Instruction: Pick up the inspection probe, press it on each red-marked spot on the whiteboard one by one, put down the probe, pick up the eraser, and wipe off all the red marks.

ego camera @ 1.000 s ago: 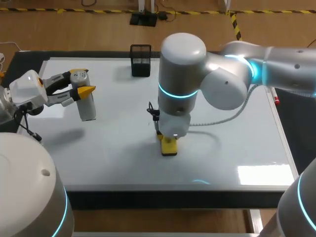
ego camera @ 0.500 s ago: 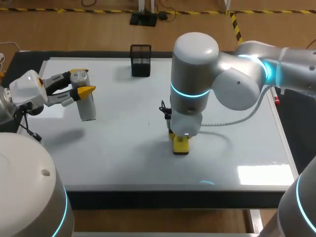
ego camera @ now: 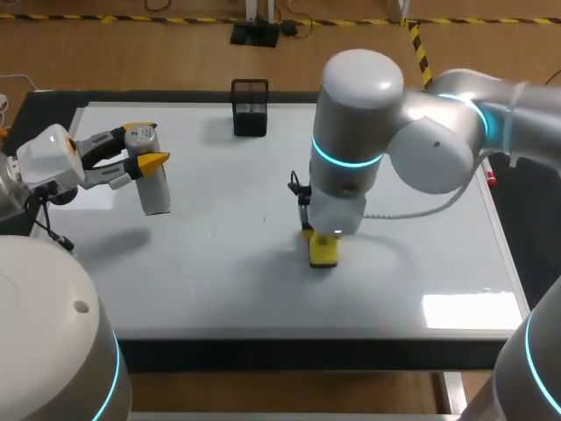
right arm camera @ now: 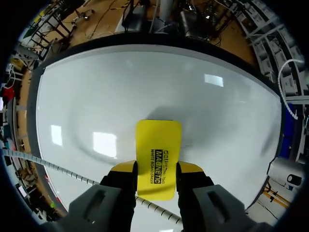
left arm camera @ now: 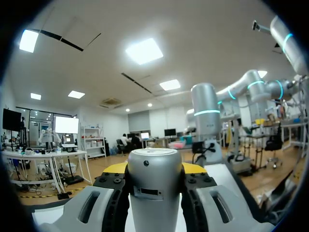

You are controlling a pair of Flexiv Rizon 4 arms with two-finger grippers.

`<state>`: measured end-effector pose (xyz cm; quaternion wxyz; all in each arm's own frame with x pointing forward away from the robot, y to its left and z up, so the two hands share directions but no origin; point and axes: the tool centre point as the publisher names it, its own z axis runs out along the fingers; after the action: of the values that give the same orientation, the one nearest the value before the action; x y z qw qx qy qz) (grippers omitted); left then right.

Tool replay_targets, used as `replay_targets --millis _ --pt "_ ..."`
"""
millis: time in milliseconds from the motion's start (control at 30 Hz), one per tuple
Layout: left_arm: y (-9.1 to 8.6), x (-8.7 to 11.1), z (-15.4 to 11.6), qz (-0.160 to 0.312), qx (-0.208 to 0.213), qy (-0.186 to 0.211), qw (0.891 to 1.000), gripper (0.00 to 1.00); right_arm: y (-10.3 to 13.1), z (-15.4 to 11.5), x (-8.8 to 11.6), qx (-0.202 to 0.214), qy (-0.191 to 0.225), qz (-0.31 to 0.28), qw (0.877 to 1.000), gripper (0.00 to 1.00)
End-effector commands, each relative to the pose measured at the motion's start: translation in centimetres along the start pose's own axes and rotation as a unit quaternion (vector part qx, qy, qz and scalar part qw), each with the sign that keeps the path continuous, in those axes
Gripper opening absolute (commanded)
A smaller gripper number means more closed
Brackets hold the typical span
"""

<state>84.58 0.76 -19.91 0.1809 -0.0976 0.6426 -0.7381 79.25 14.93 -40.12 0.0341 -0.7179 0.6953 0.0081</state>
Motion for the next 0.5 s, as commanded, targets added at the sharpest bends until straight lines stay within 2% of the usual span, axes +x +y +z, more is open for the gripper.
replay_targets --millis 33,167,500 --pt "-0.1 0.0 0.0 0.001 0.000 -0.001 1.000 0.00 -1.0 -1.9 0.9 0.007 0.005 -0.003 1.000 0.00" --pt "-0.1 0.0 0.0 0.001 0.000 -0.001 1.000 0.00 -2.2 -2.2 1.0 0.011 0.014 -0.002 1.000 0.00" --pt "-0.1 0.0 0.0 0.001 0.000 -0.001 1.000 0.00 -2.2 -2.2 1.0 0.011 0.014 -0.002 1.000 0.00"
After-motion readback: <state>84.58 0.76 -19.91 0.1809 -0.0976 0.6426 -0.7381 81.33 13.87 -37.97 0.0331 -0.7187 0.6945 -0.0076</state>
